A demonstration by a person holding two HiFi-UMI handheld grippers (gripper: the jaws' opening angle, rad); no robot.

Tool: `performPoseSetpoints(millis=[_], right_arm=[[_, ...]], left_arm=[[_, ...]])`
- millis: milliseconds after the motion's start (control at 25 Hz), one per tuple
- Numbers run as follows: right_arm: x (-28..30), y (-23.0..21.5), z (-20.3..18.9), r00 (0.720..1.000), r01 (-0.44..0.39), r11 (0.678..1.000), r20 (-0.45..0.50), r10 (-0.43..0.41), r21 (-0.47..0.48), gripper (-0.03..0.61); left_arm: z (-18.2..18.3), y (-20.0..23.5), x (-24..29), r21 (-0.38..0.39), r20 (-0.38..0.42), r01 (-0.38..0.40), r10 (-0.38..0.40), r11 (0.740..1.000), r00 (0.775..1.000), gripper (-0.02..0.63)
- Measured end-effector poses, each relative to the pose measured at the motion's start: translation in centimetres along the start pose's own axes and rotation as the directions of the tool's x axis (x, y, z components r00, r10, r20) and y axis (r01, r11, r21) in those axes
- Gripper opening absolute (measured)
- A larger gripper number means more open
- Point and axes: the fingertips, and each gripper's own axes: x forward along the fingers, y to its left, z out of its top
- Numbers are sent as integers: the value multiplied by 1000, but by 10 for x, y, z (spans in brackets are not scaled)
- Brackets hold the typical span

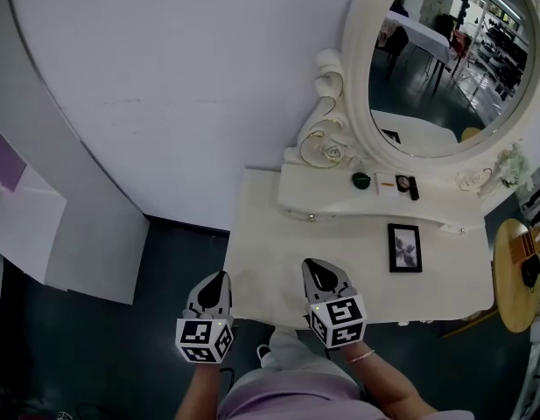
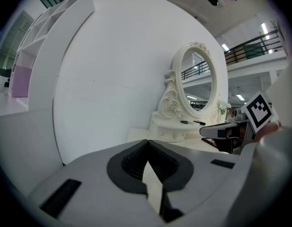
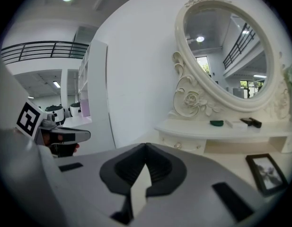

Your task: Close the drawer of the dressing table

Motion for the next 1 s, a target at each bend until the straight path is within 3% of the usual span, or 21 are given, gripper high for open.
performPoseSetpoints(millis=[1000], right_arm=[[-14,6,-4,1000,-22,1000,14,22,18,3]], left_arm=[[3,-2,-18,5,24,-24,24,1000,999,0]])
